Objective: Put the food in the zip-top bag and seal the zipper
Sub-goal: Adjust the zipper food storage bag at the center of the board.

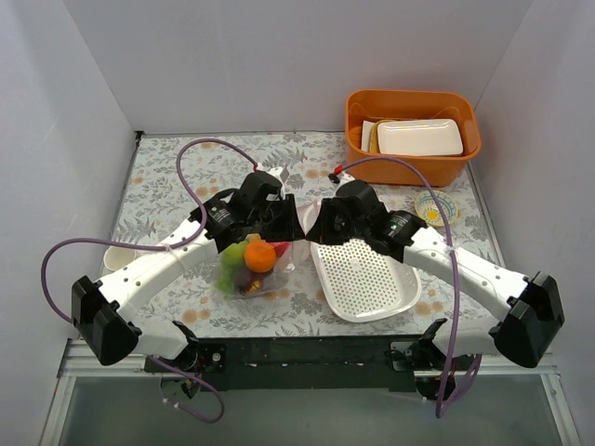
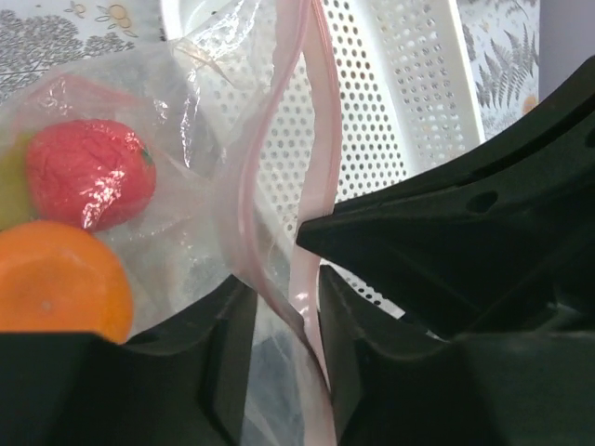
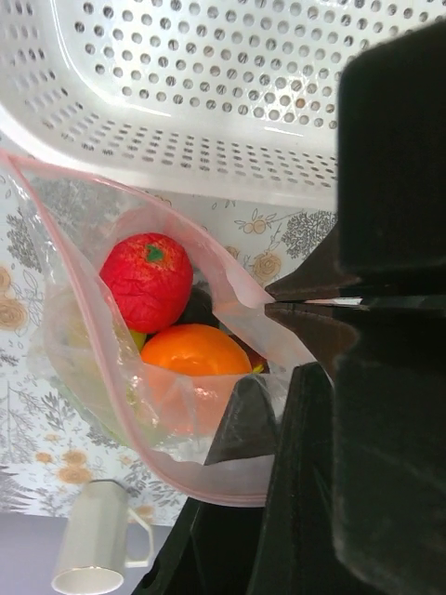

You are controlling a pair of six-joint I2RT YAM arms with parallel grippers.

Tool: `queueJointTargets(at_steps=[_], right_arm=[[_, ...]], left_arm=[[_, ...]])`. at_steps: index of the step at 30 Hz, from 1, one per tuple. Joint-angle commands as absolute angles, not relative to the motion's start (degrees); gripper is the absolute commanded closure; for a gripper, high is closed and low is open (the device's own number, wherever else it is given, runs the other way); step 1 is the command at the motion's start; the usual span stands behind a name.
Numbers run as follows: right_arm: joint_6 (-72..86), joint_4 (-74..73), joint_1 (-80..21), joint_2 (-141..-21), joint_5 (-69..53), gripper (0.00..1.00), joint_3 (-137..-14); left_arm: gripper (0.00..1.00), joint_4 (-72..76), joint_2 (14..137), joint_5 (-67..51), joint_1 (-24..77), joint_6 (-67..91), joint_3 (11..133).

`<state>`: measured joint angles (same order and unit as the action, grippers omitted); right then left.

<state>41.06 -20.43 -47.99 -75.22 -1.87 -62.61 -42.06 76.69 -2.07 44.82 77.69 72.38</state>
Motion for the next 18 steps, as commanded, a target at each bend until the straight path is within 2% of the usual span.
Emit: queueJointTargets(at_steps=[1,4,9,10,12,18], right_arm=[[45.9,-19.2,-48.0,-70.5,6.6,0.94,-59.9],[47.2,-20.1,-47.9,-69.2,8.8,0.94,-57.9],[48.6,-22.5,-47.4,-69.5,11.7,0.94,-57.0],[48.8,-23.2,-47.3,-69.9,12.0,0.94,-57.0],[49.6,-25.0,-46.8,-70.0,13.4,0.95,-57.0],[50.3,-25.6,-45.2,-69.4,14.1,0.96,-54.7]], left_arm=[[0.61,-38.6,73.7,-10.0,44.9,74.4,70.9],[0.56,-39.9,72.9,-10.9,44.9,72.5,70.2],[0.55,-41.7,69.5,-10.9,44.9,72.1,68.2],[0.52,-41.1,68.4,-10.6,44.9,72.7,67.6],[0.38,-40.9,65.8,-8.9,44.9,73.9,66.5],[0.38,-39.2,57.4,-6.4,44.9,81.1,62.1]])
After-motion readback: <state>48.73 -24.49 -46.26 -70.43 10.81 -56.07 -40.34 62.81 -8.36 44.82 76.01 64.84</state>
